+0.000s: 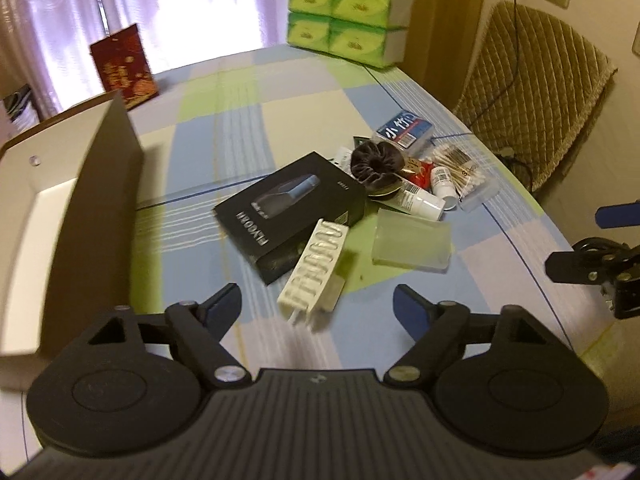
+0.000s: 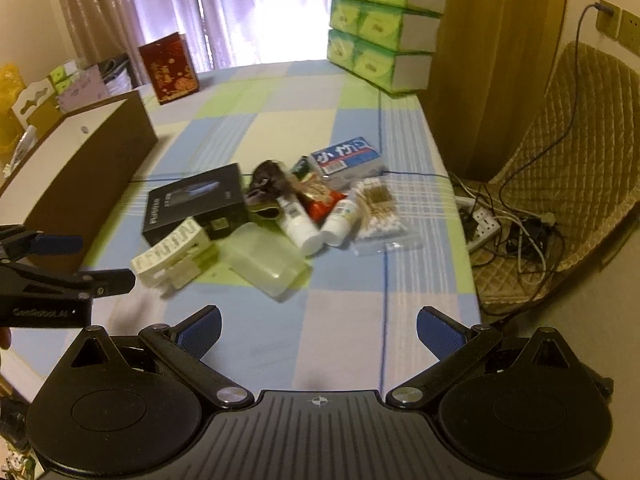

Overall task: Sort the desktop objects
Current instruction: 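Grasp the white plastic strip with left tool while right tool grasps cotton swab bag, then carry the white strip and cotton swab bag over the cardboard box with both tools, then open both tools to drop the strip and swab bag into the box, then withdraw both tools from the box back toward the remaining items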

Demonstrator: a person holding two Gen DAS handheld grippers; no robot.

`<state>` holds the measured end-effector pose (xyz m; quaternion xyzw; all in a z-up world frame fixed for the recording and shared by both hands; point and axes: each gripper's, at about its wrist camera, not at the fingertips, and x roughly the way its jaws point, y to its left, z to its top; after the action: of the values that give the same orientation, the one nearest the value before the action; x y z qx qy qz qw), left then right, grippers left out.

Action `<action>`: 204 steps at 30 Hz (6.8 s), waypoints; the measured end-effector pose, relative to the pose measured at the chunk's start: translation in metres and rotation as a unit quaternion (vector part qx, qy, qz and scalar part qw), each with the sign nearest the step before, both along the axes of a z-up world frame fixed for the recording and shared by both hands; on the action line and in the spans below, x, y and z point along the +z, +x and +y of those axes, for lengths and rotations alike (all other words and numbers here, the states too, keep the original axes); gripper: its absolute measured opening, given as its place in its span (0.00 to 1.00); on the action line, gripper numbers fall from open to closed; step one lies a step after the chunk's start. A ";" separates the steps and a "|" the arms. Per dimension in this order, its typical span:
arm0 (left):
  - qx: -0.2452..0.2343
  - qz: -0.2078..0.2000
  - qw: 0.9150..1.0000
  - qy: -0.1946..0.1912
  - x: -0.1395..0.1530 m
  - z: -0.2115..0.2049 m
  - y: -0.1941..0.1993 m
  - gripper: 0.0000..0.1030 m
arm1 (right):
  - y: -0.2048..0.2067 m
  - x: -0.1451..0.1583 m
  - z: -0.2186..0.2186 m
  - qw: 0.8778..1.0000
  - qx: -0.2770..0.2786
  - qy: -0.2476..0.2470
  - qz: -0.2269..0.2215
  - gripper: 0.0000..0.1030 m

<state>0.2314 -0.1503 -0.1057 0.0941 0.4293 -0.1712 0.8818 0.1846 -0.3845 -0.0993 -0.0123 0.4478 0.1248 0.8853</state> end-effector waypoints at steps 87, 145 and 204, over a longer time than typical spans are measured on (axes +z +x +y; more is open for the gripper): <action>0.137 -0.009 0.990 -0.045 0.064 0.103 -0.021 0.23 | 0.020 0.017 0.065 0.991 0.096 0.094 0.027 0.20; 0.159 0.075 0.984 -0.014 0.008 0.335 0.069 0.41 | 0.057 -0.033 0.426 0.964 0.260 0.003 0.060 0.36; 0.229 0.013 0.973 0.011 0.065 0.258 -0.021 0.96 | -0.008 0.015 0.310 0.959 0.281 0.017 -0.021 0.98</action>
<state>0.2106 0.1074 -0.0403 0.0009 0.4531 0.0390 0.8906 0.1767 -0.0742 -0.0842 -0.1252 0.4058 0.3762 0.8235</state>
